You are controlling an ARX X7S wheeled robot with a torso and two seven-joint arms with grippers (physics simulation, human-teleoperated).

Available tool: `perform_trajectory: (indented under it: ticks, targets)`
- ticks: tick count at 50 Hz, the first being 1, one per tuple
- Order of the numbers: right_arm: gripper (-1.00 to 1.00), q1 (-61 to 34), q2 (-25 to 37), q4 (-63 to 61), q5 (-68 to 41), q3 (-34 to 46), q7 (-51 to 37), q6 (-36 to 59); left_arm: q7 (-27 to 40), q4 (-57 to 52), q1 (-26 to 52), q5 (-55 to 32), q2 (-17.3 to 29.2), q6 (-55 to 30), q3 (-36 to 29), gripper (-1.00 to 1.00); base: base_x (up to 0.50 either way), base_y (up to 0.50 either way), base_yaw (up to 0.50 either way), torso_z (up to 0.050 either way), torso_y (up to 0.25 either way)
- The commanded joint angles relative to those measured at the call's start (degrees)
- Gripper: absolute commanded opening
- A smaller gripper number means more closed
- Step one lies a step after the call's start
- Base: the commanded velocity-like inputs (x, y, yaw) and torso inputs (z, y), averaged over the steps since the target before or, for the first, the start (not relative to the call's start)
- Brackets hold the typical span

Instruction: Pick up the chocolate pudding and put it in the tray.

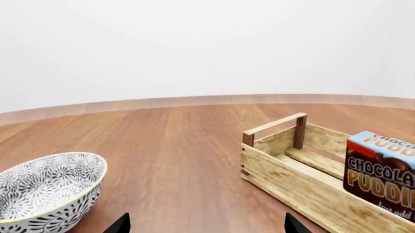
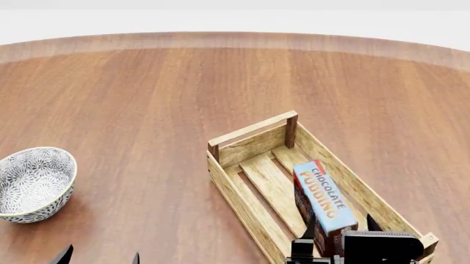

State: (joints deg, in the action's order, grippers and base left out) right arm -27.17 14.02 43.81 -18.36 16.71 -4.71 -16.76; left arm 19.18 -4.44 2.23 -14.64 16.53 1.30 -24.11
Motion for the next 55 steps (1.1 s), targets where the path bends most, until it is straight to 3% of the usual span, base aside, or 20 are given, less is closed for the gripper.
perform_trajectory:
  ticks: [1, 11, 34, 55]
  targets:
    - [1.00, 0.2, 0.1, 0.0, -0.2, -0.1, 0.0, 0.0, 0.3, -0.3, 0.0, -0.1, 0.1, -0.1, -0.3, 1.00, 0.00, 0.00, 0.00, 0.000, 0.000]
    - [1.00, 1.0, 0.7, -2.6, -0.8, -0.2, -0.4, 0.6, 0.6, -1.4, 0.0, -0.4, 0.5, -0.6, -0.2, 1.00, 0.00, 0.00, 0.00, 0.000, 0.000]
    - [1.00, 14.5, 8.4, -39.5, -4.3, -1.7, -6.7, 7.0, 4.4, -18.6, -1.2, -0.7, 4.3, -7.9, 0.3, 1.00, 0.00, 0.00, 0.00, 0.000, 0.000]
    - [1.00, 21.5, 12.1, -56.5, -5.0, -3.0, -10.4, 7.5, 6.2, -27.0, -2.8, -2.1, 6.3, -9.9, 1.5, 1.00, 0.00, 0.00, 0.00, 0.000, 0.000]
